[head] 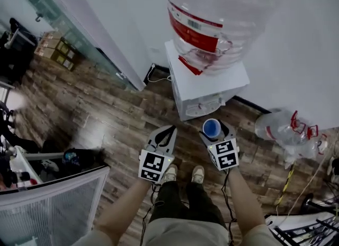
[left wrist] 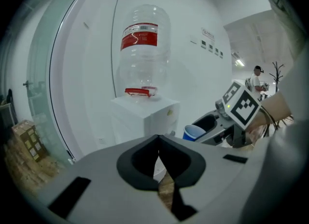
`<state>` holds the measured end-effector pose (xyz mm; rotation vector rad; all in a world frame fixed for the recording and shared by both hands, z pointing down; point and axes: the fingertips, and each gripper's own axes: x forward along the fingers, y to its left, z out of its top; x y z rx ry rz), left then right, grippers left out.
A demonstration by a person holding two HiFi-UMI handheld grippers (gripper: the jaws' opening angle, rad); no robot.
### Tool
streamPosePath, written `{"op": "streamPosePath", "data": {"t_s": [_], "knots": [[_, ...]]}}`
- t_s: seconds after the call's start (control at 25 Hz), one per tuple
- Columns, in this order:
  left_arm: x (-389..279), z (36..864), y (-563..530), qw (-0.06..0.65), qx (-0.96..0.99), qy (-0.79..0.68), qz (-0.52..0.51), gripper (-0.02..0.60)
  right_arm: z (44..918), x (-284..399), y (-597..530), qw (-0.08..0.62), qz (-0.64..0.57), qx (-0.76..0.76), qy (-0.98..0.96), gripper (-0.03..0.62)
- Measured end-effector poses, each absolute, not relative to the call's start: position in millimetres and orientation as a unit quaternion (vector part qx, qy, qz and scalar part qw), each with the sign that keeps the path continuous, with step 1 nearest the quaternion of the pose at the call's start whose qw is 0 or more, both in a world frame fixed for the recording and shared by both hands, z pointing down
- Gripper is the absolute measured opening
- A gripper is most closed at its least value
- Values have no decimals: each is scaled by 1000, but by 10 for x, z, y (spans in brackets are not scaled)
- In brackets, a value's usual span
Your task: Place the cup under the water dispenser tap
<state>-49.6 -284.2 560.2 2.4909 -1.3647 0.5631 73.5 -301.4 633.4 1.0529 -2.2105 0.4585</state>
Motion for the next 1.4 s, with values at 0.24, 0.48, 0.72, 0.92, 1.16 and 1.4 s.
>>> {"op": "streamPosePath", "data": {"t_s": [0.24, 0.48, 0.72, 0.92, 1.16, 1.4], "knots": [[-451, 6058, -2997, 139, 841, -489, 186, 6, 7017, 697, -3193, 358, 171, 369, -841, 370], [-569, 6560, -3063, 150, 825, -513, 181, 6, 7645, 540, -3303, 383, 163, 355, -837, 370], [-636, 7043, -3073, 164, 823, -513, 185, 6, 8235, 526, -3545, 391, 171, 365, -827, 370], [-723, 7310, -3116, 165, 821, -513, 189, 6, 8579, 496, -3772, 382, 174, 385, -822, 370], [-760, 7503, -3200, 166, 825, -508, 186, 6, 8848, 430, -4013, 393, 159, 391, -817, 371], [-799, 7596, -3248, 167, 822, -510, 188, 6, 9030, 389, -4130, 394, 150, 386, -820, 374]]}}
